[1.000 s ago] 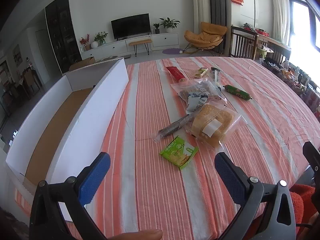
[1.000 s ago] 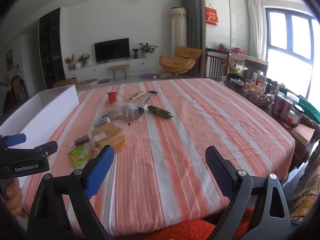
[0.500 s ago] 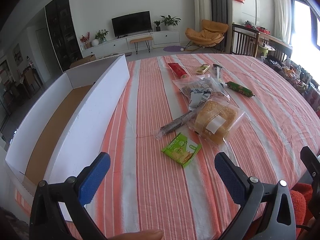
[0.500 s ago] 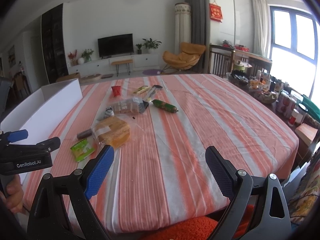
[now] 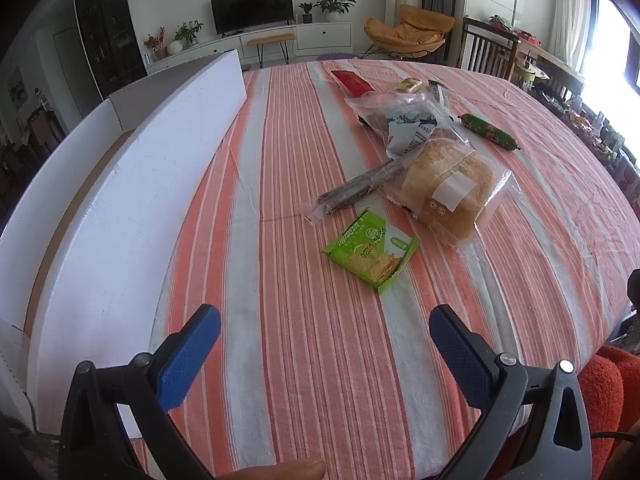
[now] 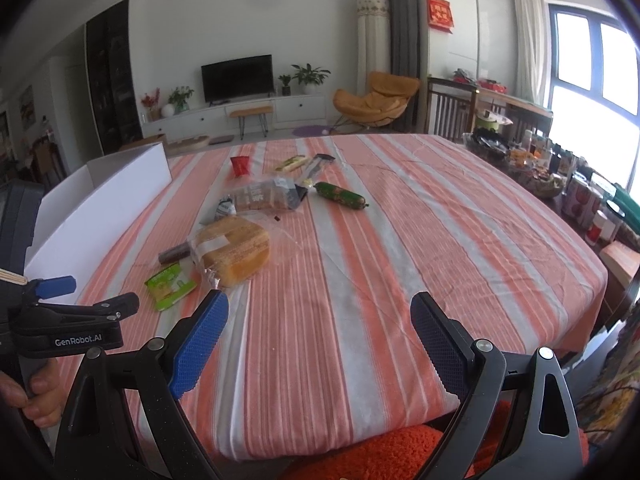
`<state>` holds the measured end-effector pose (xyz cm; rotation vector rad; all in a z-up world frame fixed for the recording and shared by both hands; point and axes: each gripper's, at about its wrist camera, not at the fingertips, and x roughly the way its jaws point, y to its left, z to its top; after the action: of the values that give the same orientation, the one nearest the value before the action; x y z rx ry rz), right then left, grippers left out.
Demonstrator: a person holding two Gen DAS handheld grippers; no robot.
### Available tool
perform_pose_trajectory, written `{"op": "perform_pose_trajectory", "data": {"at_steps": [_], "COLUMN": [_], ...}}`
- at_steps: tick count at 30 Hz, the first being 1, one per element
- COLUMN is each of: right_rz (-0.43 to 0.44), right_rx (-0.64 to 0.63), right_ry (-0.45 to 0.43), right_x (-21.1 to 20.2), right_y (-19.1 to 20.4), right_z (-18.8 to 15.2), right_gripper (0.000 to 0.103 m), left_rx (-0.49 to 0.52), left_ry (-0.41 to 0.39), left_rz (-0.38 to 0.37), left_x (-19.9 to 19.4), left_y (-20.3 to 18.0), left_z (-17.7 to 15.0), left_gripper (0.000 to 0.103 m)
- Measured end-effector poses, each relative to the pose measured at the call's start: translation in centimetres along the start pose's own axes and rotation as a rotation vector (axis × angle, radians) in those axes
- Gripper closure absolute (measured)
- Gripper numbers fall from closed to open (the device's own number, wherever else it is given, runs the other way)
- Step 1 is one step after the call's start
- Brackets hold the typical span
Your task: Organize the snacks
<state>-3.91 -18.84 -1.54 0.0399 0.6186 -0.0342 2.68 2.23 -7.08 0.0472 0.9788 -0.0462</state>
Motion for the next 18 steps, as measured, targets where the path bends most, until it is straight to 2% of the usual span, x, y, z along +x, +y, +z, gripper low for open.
{"op": "perform_pose_trajectory", "data": {"at_steps": [4,7,10,15,17,18], "right_rz": [0.035,0.091,0.137,0.176,0.182,0.156], "right_rx": [-0.011,-0.020,-0.049,-0.183,-0.179,-0.148], "right_ry": [0.037,0.122,0.214,0.333,0.363,0.365], "right_x": [1.0,3.1,5.6,10.5,12.6,13.6], "right_y": [0.5,1.5,2.8,6.8,7.3,6.8], "right_z": [0.1,0.7,1.6,2.5,2.6,2.7], "right_gripper": [0.008,0.008,0.008,0.008,0.009,0.009], "left_rx": [0.012,0.033,0.018,0.007,0.009,0.009], "left_ry": [0.061,0.086,0.078,0.078,0.072,0.072], "left_rz": [-0.013,0.000,-0.022,-0.033,-0.034,-0.034], "left_x": [2.1,3.1,3.6,3.8,3.7,3.6], "left_y": [0.6,0.6,0.9,1.1,1.2,1.3], "left_z": [-1.3,-1.9,-2.1,-2.0,-2.0,-2.0], "left_gripper": [0.000,0.000,0.000,0.000,0.000,0.000]}}
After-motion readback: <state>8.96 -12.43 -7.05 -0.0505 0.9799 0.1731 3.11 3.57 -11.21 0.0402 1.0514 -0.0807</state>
